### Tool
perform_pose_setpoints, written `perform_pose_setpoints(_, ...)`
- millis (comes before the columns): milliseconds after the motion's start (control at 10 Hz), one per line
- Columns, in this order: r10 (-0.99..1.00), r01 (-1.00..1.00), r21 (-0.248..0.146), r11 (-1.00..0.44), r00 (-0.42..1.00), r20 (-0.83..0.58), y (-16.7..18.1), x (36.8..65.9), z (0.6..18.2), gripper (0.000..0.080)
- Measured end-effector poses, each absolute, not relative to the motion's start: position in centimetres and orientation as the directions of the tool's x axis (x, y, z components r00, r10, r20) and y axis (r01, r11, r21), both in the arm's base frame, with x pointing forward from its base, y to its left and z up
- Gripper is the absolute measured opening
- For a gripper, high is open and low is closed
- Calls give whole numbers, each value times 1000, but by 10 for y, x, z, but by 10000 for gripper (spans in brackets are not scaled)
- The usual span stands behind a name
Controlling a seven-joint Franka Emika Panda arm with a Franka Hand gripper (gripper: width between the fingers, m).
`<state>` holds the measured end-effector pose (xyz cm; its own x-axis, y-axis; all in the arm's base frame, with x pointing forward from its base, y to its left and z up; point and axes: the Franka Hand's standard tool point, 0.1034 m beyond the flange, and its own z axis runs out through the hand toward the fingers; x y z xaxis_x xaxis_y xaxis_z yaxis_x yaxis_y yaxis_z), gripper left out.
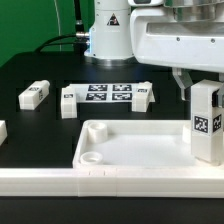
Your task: Assemble desk
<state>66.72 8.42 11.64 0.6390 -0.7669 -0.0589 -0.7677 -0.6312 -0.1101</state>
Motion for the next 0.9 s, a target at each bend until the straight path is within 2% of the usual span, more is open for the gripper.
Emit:
perform_pose_setpoints(200,-769,-769,-108,-629,637,-57,84,667,116,290)
perform_pose_setpoints(300,-741,-743,-104,-662,669,-59,84,666,116,361)
perform_pose_setpoints(400,-709,-712,-92,-696,702,-70,85,664,117,497)
perform_pose_setpoints(500,-649,-652,-100,-752,758,-57,86,665,118,497)
perform_pose_setpoints(600,-555,-556,-99,-825,831,-41,87,664,118,624)
perform_pose_setpoints(900,-274,-273,-109,-956,962,-7,92,664,118,648)
